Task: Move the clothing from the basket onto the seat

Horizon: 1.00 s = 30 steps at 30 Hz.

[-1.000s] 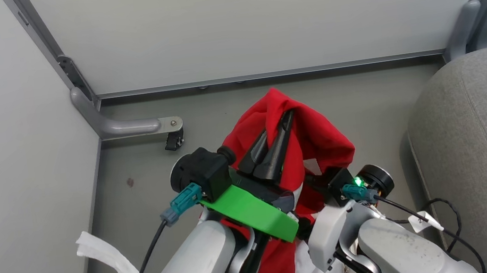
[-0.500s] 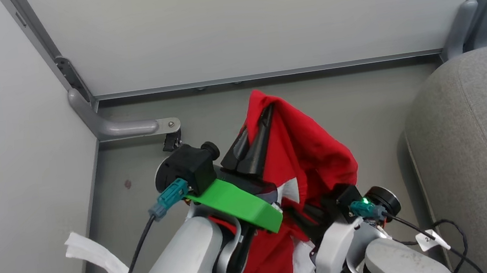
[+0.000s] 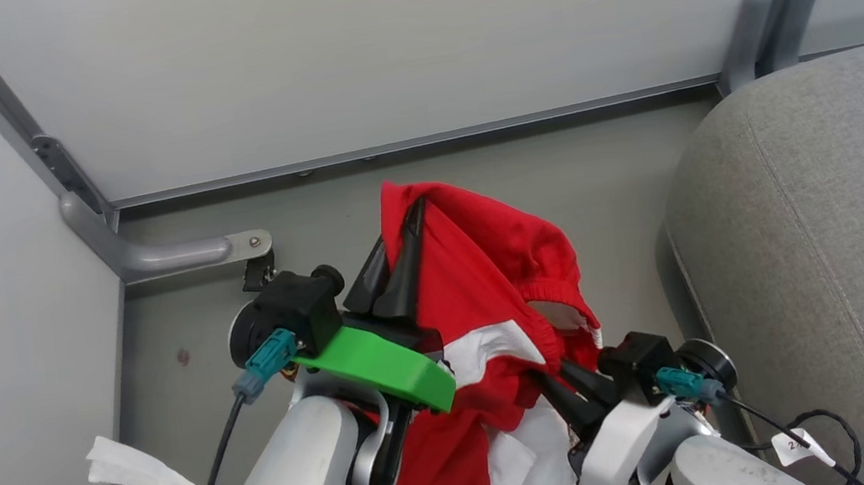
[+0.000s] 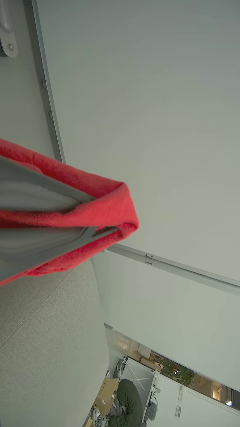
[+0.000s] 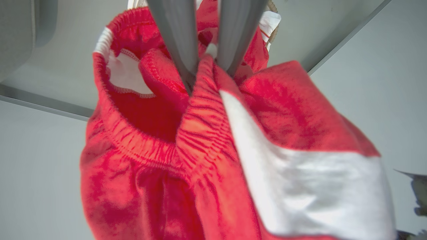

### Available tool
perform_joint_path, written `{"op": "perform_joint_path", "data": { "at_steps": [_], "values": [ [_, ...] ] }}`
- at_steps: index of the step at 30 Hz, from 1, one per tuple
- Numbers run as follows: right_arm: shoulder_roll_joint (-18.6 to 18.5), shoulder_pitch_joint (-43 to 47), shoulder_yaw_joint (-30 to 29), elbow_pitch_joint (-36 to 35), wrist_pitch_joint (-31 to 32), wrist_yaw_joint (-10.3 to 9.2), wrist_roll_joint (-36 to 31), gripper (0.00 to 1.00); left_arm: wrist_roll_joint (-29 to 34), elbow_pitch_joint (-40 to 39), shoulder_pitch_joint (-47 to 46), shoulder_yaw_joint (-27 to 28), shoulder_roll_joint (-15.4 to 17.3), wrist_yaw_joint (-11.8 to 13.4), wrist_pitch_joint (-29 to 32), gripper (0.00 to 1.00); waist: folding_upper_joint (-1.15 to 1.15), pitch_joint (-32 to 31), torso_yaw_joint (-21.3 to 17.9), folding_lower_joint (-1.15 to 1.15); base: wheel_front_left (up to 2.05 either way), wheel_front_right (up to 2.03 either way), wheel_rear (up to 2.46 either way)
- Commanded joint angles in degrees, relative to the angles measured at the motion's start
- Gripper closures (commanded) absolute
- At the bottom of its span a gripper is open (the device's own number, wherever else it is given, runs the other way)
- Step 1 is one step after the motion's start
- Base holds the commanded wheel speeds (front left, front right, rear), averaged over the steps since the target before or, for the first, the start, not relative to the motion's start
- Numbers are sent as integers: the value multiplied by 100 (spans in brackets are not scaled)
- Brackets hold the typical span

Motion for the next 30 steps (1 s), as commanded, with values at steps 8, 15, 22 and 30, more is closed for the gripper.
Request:
{"op": "perform_joint_path", "data": {
  "at_steps": [8,15,22,30],
  "values": [
    [0,303,-471,-1040,-1,-4,-127,100,629,313,288,515,19,-16,-3,0,0,85,-770,0,0,0,0],
    [7,438,-685,-1638,-2,-4,-152,100,955,377,614,1050,20,-108,-2,0,0,197,-1752,0,0,0,0],
    [36,478,-966,-1927,-2,-4,-70,100,1234,280,847,1395,20,-170,-2,0,0,292,-2725,0,0,0,0],
    [30,412,-1341,-2226,-2,-4,-214,100,1601,170,935,1417,28,-196,-2,0,0,475,-3492,0,0,0,0]
  ]
}}
